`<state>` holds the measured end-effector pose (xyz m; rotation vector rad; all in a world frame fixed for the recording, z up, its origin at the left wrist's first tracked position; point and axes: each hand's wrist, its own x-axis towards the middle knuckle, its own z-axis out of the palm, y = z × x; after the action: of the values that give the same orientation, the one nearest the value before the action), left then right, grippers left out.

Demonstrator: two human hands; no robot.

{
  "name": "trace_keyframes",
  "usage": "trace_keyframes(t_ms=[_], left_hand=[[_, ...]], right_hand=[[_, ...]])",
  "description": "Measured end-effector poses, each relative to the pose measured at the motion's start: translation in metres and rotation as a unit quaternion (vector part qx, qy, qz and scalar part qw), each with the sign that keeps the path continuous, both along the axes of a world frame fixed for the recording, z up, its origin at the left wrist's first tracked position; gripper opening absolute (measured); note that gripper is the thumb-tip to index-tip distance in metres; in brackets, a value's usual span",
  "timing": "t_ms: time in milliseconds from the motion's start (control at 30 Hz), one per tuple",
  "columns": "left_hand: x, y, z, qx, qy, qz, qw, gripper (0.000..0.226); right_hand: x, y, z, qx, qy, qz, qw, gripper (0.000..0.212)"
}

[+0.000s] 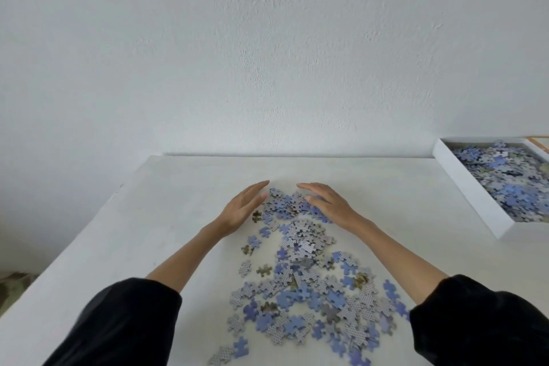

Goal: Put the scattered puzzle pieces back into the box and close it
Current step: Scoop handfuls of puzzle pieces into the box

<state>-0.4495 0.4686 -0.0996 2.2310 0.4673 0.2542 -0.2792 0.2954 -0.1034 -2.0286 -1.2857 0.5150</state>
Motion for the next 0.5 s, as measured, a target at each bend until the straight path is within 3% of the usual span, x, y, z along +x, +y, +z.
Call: trace_keyframes(t_ms=[333, 500], left_hand=[[-0.003, -0.010, 0.001, 0.000, -0.002, -0.126, 0.992, 0.075], [-0.024, -0.023, -0.001, -0.065, -0.043, -0.129, 0.989, 0.071]], right_hand=[[-0.017, -0.030, -0.004, 0.041, 0.078, 0.042, 0.995, 0.044], [-0.023, -0.043, 0.000, 0.056, 0.100, 0.055, 0.992, 0.039]])
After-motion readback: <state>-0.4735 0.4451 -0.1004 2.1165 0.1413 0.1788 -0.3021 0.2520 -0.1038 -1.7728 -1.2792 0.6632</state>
